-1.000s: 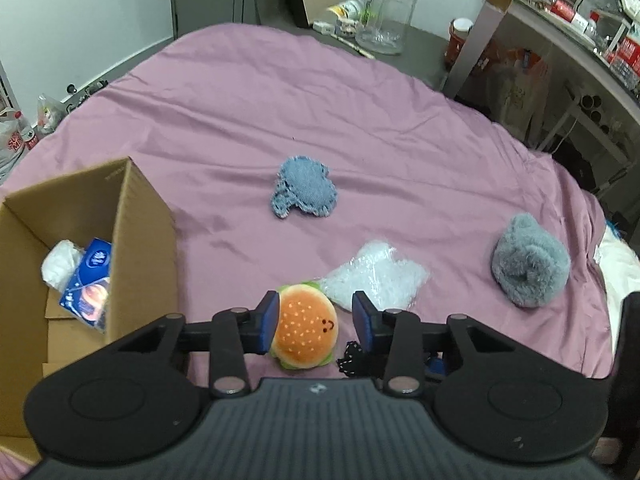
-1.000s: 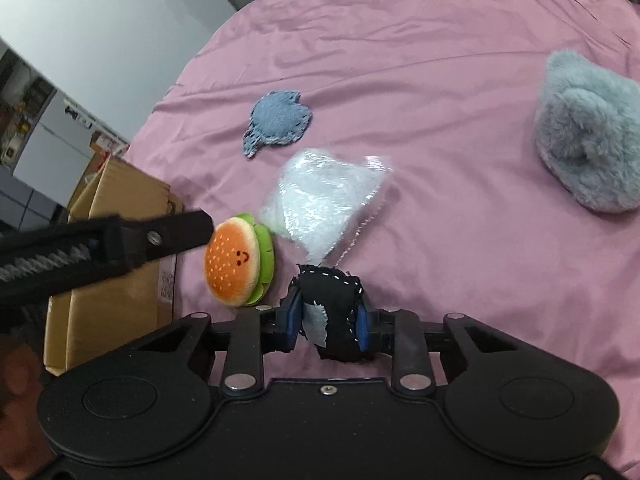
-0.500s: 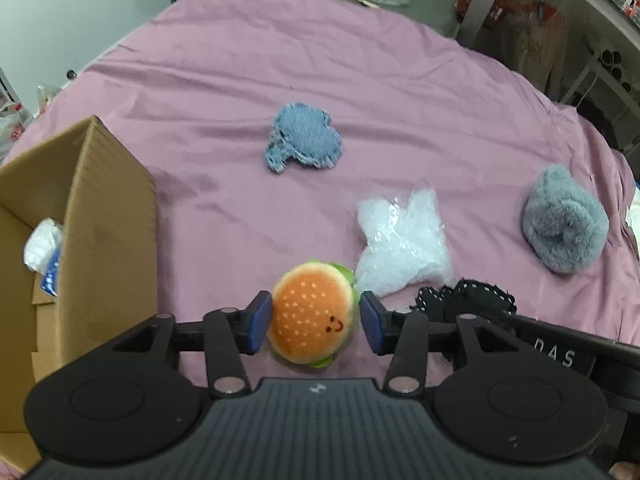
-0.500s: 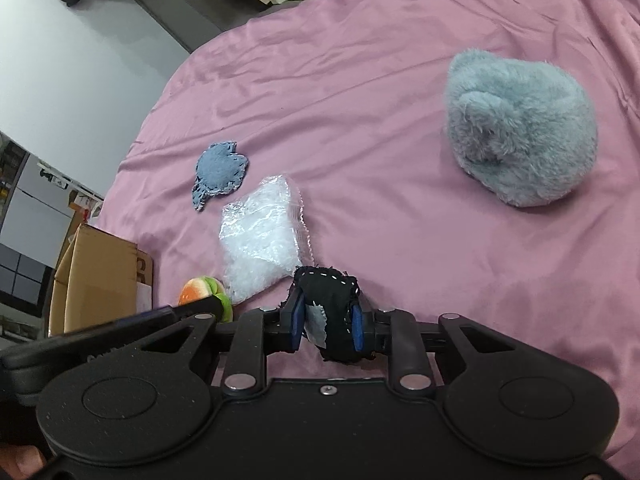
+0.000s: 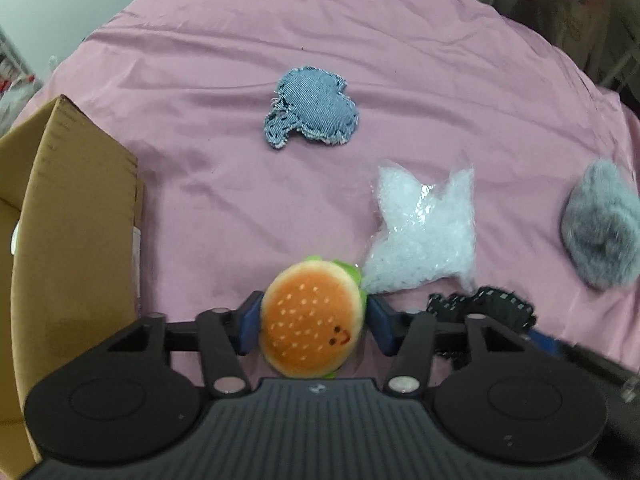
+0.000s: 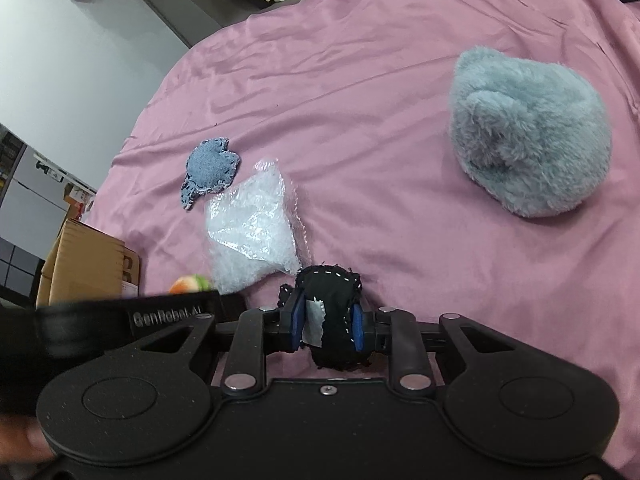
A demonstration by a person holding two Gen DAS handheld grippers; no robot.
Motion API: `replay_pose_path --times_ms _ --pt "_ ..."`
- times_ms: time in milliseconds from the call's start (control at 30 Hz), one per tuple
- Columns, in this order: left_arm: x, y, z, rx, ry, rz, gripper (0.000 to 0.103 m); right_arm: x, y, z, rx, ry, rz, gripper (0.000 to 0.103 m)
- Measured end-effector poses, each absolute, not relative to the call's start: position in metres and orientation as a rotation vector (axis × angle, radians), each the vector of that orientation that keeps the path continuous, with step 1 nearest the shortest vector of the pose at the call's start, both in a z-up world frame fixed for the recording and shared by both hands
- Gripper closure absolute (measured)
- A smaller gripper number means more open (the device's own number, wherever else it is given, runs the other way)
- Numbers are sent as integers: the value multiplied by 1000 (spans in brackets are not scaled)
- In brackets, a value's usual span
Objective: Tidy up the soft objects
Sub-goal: 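Grasp the hamburger plush with the left tool while the right tool grasps the black patch, then carry both items over the box and open both tools to drop them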
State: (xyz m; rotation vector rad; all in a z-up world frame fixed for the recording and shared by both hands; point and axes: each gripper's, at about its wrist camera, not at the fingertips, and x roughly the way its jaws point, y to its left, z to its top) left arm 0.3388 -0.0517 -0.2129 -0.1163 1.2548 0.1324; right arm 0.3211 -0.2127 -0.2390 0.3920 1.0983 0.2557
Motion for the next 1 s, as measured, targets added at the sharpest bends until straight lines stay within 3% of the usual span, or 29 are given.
replay_pose_path --times_ms 367,1000 --pt "310 -43 -175 -157 1154 93 61 303 -212 -216 388 1059 230 80" --pt "244 19 -97 -202 871 55 61 254 -165 -114 321 847 229 80"
